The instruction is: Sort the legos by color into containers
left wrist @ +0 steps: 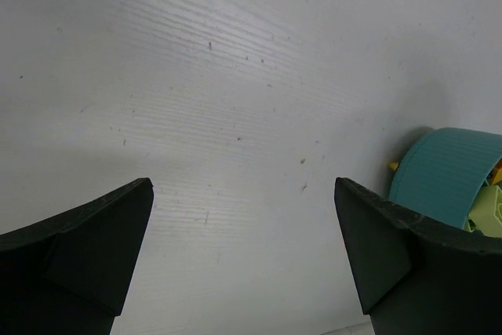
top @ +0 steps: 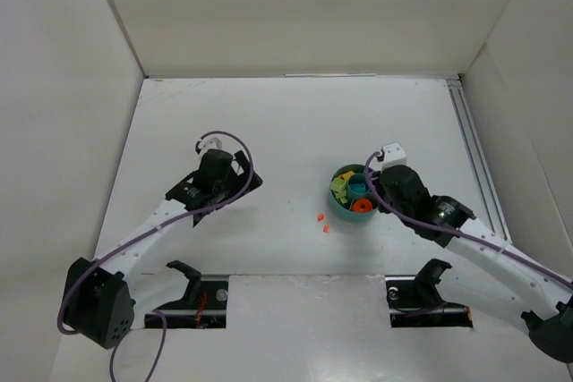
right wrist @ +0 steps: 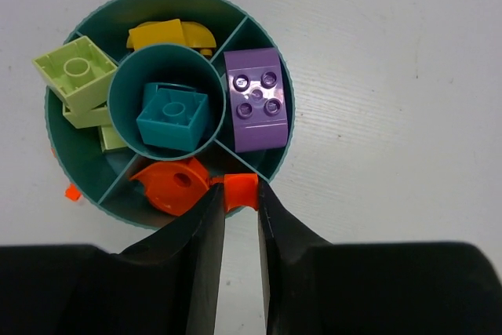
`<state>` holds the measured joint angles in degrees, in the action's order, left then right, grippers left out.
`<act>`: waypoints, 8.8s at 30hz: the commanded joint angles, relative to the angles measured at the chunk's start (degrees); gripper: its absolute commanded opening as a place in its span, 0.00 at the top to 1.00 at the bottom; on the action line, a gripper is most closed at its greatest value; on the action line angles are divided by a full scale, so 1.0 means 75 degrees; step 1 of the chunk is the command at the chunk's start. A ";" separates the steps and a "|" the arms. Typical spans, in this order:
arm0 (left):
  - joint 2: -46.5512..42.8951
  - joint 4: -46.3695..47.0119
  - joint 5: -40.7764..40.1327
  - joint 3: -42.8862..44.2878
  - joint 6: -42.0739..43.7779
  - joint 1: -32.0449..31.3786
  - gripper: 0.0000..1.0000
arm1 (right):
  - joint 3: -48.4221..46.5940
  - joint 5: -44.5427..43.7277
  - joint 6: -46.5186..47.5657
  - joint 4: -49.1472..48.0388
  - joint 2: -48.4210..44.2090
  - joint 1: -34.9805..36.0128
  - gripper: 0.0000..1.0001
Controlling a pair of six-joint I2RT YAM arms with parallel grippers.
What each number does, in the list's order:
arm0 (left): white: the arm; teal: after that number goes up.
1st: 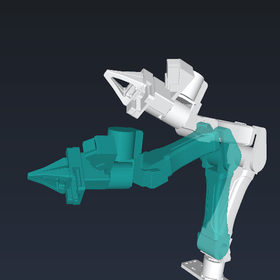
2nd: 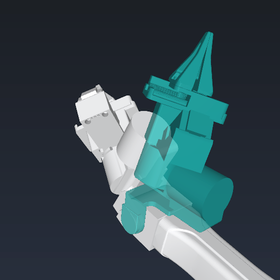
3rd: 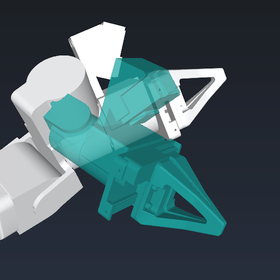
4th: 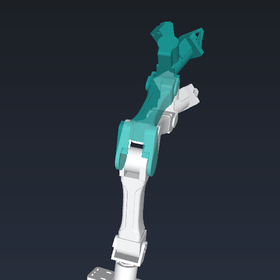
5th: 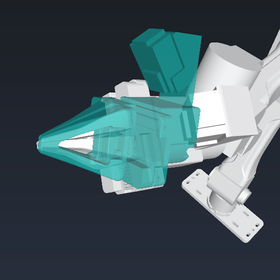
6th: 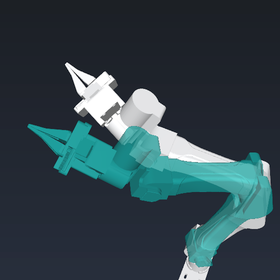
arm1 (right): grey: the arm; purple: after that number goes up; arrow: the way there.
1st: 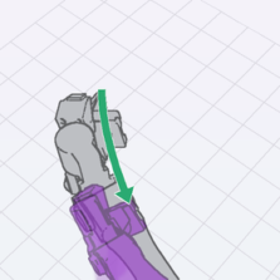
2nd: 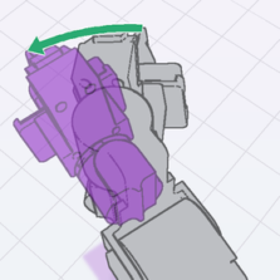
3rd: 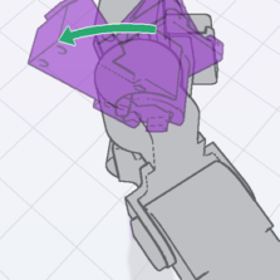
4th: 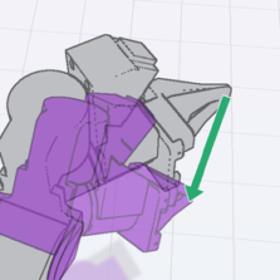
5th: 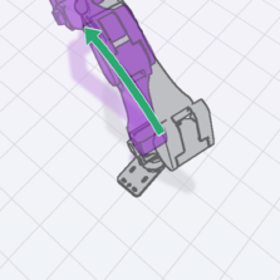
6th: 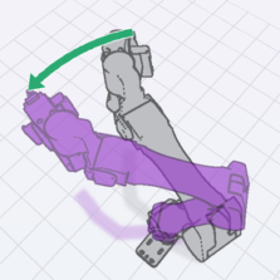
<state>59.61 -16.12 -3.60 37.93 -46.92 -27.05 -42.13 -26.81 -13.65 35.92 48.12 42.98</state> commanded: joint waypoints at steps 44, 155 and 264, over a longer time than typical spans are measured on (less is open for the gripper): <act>0.4555 0.1059 -0.1771 0.2807 0.1380 -0.4679 0.44 | -0.0769 -0.1277 0.0531 0.1175 -0.1307 -0.1019 0.00; 0.6301 0.1118 -0.1138 0.6789 0.4029 -0.5569 0.93 | -0.0852 -0.3035 0.0121 0.1597 -0.2009 -0.1161 0.00; 0.0641 -0.1882 -0.3423 0.1751 -0.0588 -0.3917 0.00 | -0.0547 0.3305 0.3308 -0.2493 0.5350 0.1664 0.63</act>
<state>64.51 -30.04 -28.97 48.90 -51.90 -56.16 -45.54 -2.85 10.90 19.22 87.22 56.40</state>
